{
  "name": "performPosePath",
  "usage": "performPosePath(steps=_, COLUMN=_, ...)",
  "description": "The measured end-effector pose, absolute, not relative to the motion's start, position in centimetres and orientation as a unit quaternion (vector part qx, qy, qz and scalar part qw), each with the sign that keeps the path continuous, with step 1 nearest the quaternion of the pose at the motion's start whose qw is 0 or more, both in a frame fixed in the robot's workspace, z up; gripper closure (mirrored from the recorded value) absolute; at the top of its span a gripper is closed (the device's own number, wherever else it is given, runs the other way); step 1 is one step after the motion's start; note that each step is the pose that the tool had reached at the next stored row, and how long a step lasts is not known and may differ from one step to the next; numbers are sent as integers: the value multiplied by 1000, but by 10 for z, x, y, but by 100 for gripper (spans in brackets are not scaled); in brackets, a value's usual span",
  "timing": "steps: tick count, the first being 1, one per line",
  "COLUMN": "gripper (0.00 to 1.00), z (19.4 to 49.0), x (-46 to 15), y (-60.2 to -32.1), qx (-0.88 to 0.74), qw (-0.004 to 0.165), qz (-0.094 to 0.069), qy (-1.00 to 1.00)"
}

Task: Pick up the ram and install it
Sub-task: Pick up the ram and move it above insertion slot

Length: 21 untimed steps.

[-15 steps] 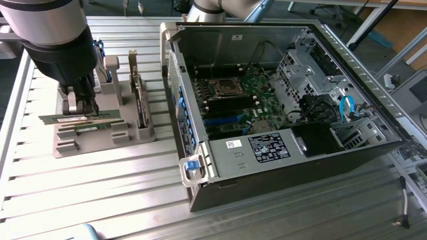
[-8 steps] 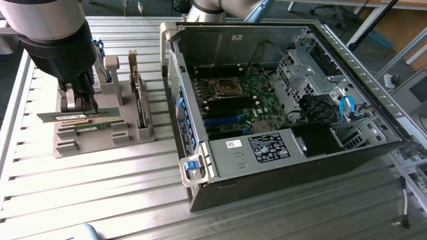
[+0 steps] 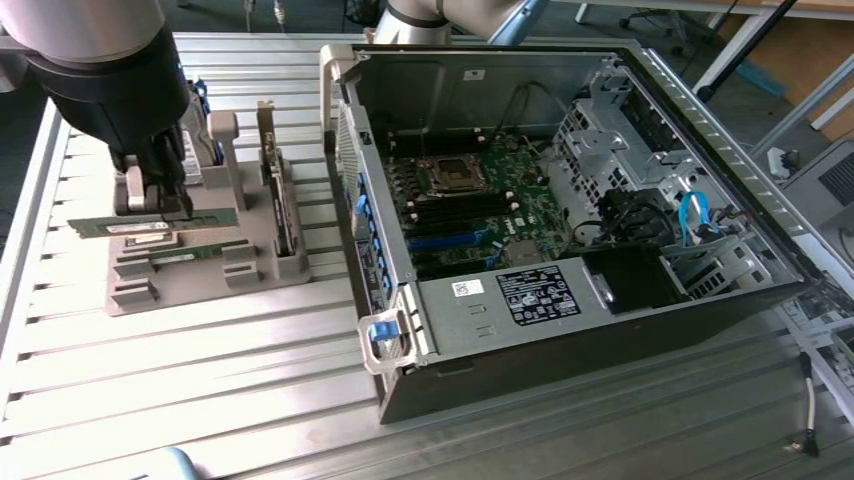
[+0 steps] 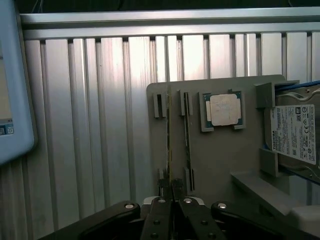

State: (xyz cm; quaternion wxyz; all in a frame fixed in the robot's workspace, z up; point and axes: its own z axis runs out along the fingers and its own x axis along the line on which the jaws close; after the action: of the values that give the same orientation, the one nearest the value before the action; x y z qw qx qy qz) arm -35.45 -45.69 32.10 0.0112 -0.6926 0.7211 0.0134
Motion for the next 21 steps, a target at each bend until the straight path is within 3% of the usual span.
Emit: performPosePath(steps=21, gripper=88, z=346, x=-354, y=-457, qx=-692, qw=11, qz=13, qy=722)
